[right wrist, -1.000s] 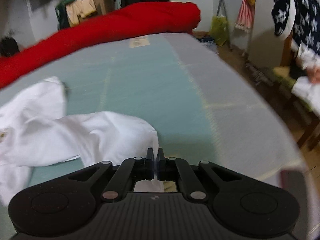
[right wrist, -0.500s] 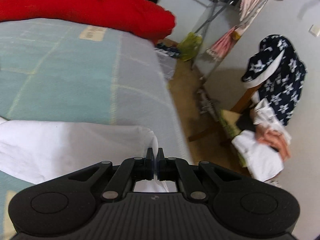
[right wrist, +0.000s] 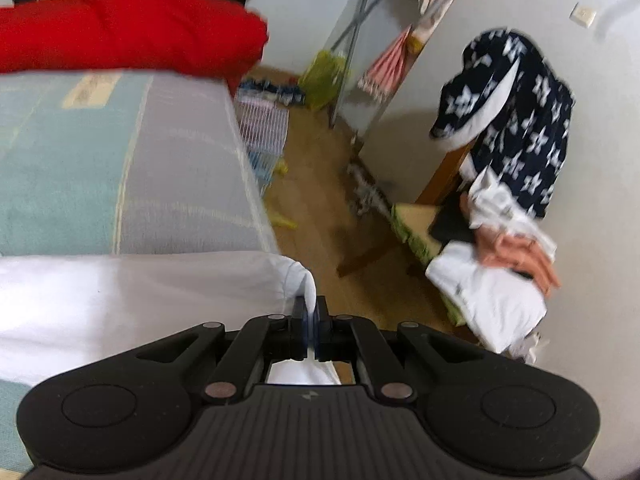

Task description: Fold clothes

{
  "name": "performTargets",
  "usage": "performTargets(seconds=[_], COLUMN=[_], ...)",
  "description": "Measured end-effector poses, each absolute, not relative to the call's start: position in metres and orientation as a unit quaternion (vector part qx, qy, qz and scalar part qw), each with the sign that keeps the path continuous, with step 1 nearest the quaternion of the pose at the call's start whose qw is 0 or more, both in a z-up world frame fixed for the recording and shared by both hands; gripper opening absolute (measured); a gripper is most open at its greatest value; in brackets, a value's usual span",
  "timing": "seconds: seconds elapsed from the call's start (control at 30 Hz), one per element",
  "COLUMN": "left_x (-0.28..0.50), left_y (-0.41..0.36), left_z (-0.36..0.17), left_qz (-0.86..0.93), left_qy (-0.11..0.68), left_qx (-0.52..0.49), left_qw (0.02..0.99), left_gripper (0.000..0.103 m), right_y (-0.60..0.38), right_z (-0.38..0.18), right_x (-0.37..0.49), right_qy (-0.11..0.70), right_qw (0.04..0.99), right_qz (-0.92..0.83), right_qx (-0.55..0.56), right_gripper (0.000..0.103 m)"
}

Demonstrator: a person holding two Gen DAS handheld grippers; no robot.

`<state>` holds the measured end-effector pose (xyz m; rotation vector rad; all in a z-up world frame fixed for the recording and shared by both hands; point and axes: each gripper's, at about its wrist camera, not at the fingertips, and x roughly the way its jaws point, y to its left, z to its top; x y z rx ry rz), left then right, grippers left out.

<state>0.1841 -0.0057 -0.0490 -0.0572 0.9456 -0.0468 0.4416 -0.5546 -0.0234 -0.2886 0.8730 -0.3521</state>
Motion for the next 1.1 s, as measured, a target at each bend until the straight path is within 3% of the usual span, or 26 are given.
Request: performTargets(seconds=[0.17, 0.23, 0.63, 0.77, 1.1], left_x=[0.186, 0.186, 0.184, 0.184, 0.185], left_y=[-0.006, -0.006, -0.007, -0.007, -0.008], left_z=[-0.051, -0.051, -0.052, -0.052, -0.055], left_qz=[-0.022, -0.022, -0.024, -0.025, -0.024], left_qy=[0.459, 0.459, 0.458, 0.457, 0.461], left_qx=[-0.024, -0.024, -0.027, -0.028, -0.026], left_qw=[0.888, 0.888, 0.888, 0.889, 0.887], left_gripper=[0.076, 0.076, 0.078, 0.078, 0.078], right_y=[-0.568, -0.573, -0.571, -0.575, -0.611], right_z=[-0.053, -0.057, -0.019, -0.018, -0.074], right_x=[0.443, 0.441, 0.426, 0.416, 0.376], right_qy=[0.460, 0.467, 0.417, 0.412, 0.426], right_qw=[0.859, 0.853, 0.886, 0.898, 0.845], right_qz=[-0.185, -0.194, -0.194, -0.152, -0.086], right_qx=[-0.131, -0.126, -0.056, 0.023, 0.311], right_gripper=[0.004, 0.009, 0.027, 0.040, 0.044])
